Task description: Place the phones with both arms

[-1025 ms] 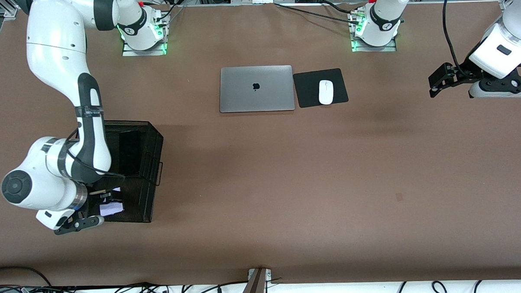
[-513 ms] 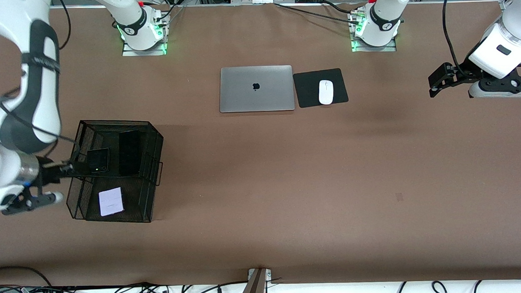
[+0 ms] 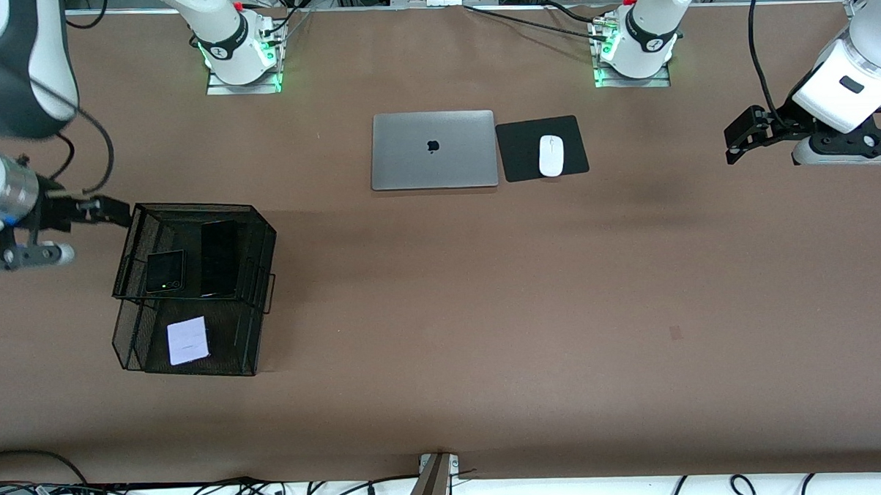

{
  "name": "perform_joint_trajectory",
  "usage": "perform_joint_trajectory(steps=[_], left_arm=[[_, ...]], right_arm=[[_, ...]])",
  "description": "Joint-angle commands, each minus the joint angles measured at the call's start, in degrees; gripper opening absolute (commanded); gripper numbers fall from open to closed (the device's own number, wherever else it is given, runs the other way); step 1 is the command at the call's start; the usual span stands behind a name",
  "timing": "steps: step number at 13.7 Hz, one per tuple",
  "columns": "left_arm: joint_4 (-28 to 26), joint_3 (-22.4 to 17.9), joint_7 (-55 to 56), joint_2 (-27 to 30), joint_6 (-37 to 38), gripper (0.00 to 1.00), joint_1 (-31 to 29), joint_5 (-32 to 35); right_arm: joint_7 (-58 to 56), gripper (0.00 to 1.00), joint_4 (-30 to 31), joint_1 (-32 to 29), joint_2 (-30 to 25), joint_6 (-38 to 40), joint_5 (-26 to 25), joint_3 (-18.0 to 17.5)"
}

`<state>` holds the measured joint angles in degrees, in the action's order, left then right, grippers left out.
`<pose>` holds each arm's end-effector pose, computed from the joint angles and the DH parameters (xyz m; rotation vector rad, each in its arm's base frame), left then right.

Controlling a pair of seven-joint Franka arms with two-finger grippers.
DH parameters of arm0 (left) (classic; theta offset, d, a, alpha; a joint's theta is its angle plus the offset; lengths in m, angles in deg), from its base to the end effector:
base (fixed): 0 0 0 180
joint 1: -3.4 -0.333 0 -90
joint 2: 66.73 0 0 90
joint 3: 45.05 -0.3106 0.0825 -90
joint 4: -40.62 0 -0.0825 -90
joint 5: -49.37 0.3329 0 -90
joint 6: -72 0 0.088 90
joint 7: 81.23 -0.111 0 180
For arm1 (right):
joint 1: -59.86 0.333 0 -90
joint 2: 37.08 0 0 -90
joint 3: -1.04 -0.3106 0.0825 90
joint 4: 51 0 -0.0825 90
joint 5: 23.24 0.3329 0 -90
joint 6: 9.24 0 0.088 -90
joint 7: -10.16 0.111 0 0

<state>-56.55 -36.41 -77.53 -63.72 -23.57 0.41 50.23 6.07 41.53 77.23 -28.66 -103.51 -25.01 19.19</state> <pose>0.4925 -0.0492 0.5966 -3.1200 0.0549 -0.0402 0.5427 0.0001 0.5294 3.0636 0.0957 -0.1726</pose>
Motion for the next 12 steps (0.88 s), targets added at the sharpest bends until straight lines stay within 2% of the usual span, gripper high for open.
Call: perform_joint_trajectory(steps=[1, 2, 4, 7, 12], left_arm=[[1.55, 0.32, -0.72, -0.64, 1.96, 1.0, -0.26, 1.34], [1.55, 0.32, -0.81, -0.73, 1.88, 1.0, -0.26, 1.34], [1.55, 0.32, -0.81, -0.73, 1.88, 1.0, -0.26, 1.34], [1.55, 0.23, -0.81, -0.73, 1.88, 1.0, -0.26, 1.34], [1.55, 0.23, -0.72, -0.82, 1.88, 1.0, -0.26, 1.34]], right_arm=[[2.51, 1.0, 3.97, -12.32, -6.75, 1.1, -2.97, -12.57], [2.33, 1.0, 3.88, -15.14, -7.54, 1.19, -3.06, -14.43], [1.37, 1.0, 2.84, -17.89, -7.81, 1.63, -2.97, -15.94], [1.63, 1.0, 0.55, -18.16, -7.11, 7.25, -2.36, -15.68], [1.98, 1.0, 0.54, -18.16, -6.93, 6.91, -1.66, -15.68]])
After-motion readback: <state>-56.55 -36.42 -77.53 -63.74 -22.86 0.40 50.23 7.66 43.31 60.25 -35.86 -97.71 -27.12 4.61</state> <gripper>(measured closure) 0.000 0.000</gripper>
